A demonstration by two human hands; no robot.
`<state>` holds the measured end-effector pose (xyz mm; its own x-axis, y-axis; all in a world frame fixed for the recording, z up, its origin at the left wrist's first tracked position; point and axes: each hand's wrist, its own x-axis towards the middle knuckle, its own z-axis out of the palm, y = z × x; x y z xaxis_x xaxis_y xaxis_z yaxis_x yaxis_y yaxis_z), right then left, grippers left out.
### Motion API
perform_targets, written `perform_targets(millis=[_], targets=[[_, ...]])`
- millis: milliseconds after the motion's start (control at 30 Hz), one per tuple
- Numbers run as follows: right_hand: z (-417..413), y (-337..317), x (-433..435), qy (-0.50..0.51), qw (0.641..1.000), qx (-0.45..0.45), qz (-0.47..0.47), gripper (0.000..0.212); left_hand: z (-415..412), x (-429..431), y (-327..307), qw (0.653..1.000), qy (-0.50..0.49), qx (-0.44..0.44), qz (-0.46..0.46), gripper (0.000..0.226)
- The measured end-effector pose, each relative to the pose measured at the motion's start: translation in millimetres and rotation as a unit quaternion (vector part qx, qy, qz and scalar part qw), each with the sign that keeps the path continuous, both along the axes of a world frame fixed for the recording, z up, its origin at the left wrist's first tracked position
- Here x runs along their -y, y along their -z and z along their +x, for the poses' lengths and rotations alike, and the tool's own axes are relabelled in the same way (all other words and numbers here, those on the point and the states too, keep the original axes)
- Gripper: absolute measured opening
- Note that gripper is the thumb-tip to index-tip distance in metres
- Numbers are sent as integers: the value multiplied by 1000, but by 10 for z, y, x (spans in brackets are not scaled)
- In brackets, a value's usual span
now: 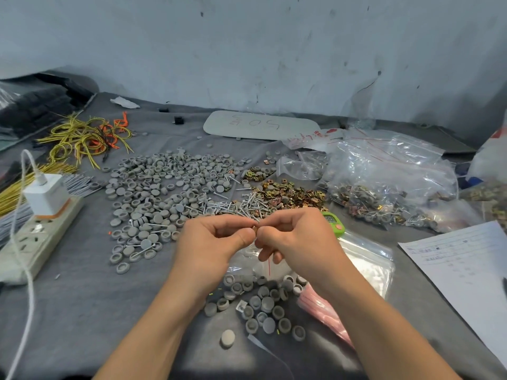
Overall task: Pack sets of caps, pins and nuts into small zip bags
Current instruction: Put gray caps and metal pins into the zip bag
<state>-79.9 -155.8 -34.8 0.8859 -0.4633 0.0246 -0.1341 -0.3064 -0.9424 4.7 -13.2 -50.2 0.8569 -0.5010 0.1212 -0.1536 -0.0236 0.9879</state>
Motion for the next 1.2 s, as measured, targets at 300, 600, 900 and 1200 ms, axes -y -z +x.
perform_targets(millis=[300,600,900,1200], targets=[[12,57,176,112,919,-170,-337,16,-64,54,185,850,152,317,393,112],[116,68,117,19,960,-153,-235,13,-43,91,193,890,87,291,340,114],[200,11,-33,-62,997,-8,-46,15,97,25,175,944,-9,233,234,88],[50,-59,181,45,997,37,-54,22,173,-98,82,991,11,119,66,68]])
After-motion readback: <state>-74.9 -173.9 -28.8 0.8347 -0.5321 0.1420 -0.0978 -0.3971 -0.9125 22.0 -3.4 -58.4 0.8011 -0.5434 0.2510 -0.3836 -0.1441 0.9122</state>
